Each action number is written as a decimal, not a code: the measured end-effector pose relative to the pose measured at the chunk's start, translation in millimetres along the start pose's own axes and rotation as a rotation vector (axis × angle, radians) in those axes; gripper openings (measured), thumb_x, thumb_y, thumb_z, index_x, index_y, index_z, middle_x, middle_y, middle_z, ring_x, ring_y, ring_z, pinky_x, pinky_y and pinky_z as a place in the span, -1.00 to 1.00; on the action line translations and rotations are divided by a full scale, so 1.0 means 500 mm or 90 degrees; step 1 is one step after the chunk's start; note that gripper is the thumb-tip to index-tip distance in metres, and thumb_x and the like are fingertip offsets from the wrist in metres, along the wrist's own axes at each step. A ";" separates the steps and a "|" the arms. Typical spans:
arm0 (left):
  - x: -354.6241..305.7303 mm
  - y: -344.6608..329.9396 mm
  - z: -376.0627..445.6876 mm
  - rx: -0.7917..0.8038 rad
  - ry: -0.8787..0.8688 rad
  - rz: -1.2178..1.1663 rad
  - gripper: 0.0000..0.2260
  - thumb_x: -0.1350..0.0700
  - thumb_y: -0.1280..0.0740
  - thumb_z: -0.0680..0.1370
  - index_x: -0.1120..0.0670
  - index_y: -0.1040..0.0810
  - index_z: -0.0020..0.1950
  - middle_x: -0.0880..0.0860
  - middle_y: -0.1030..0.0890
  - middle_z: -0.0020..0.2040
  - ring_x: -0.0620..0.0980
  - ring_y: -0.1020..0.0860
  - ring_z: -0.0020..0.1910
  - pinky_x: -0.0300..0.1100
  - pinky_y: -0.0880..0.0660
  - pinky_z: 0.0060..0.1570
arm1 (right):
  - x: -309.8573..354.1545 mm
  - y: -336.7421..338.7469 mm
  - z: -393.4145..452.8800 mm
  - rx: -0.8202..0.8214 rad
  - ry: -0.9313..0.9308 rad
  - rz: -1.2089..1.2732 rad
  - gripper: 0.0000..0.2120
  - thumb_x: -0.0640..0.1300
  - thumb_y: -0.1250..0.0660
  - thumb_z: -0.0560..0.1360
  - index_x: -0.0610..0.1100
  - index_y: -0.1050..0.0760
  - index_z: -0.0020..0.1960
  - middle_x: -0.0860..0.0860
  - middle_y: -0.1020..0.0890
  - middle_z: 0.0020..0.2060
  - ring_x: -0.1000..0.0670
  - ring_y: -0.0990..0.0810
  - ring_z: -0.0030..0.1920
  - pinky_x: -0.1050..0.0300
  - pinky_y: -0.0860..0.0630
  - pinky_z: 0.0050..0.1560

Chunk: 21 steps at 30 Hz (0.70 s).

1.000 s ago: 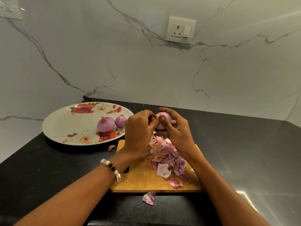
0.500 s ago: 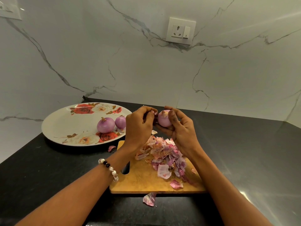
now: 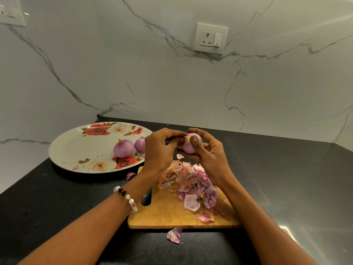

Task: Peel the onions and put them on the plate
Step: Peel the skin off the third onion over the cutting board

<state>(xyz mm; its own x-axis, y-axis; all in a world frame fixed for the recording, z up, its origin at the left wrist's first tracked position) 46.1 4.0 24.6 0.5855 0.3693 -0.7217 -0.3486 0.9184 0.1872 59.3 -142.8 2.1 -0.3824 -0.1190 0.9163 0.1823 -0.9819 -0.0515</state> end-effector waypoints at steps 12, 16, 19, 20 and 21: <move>-0.001 0.003 -0.008 -0.017 0.033 0.039 -0.87 0.16 -0.44 0.47 0.14 -0.68 -0.01 -0.05 -0.64 -0.16 -0.25 -0.55 -0.24 -0.54 -0.46 -0.23 | 0.005 0.002 -0.003 0.003 0.065 -0.103 -0.62 -0.01 -0.35 0.47 -0.09 -0.47 0.26 -0.26 -0.60 0.14 -0.16 -0.68 0.07 -0.06 -0.67 0.01; -0.002 0.003 -0.010 -0.039 0.037 0.070 -0.86 0.15 -0.45 0.46 0.16 -0.66 -0.03 0.03 -0.66 -0.17 -0.19 -0.55 -0.27 -0.54 -0.46 -0.25 | 0.009 -0.007 -0.007 0.027 0.101 -0.149 -0.68 -0.03 -0.34 0.49 0.00 -0.47 0.23 -0.21 -0.62 0.11 -0.12 -0.70 0.04 -0.03 -0.66 0.01; -0.012 0.004 -0.011 -0.052 0.021 0.085 -0.86 0.15 -0.45 0.46 0.18 -0.66 -0.03 -0.03 -0.61 -0.21 -0.24 -0.51 -0.30 -0.59 -0.41 -0.26 | 0.012 -0.009 -0.007 0.025 0.109 -0.134 -0.68 -0.06 -0.34 0.50 -0.04 -0.46 0.25 -0.23 -0.62 0.12 -0.13 -0.69 0.06 -0.02 -0.66 0.02; -0.015 0.004 -0.011 -0.054 0.017 0.085 -0.86 0.15 -0.44 0.46 0.18 -0.65 -0.04 -0.05 -0.58 -0.22 -0.26 -0.50 -0.31 -0.60 -0.40 -0.26 | 0.013 -0.010 -0.007 0.025 0.106 -0.123 -0.66 -0.07 -0.33 0.51 -0.07 -0.46 0.26 -0.24 -0.62 0.12 -0.14 -0.69 0.06 -0.03 -0.66 0.02; -0.016 0.004 -0.010 -0.054 0.015 0.084 -0.87 0.16 -0.44 0.47 0.18 -0.65 -0.04 -0.07 -0.57 -0.23 -0.26 -0.49 -0.31 -0.60 -0.40 -0.27 | 0.013 -0.010 -0.007 0.025 0.102 -0.113 -0.65 -0.08 -0.32 0.51 -0.12 -0.45 0.28 -0.25 -0.62 0.12 -0.14 -0.69 0.06 -0.04 -0.66 0.03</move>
<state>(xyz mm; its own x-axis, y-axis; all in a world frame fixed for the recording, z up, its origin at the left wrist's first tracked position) 36.9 2.2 27.3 0.5131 0.4821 -0.7102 -0.4826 0.8462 0.2258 52.4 -139.3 6.9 -0.5493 0.0299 0.8351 0.1333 -0.9834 0.1229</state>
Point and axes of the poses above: each hand's wrist, its own z-axis towards the middle knuckle, its own y-axis out of the back of the hand, x = y × z, the point moved 5 cm from there along z, towards the middle knuckle
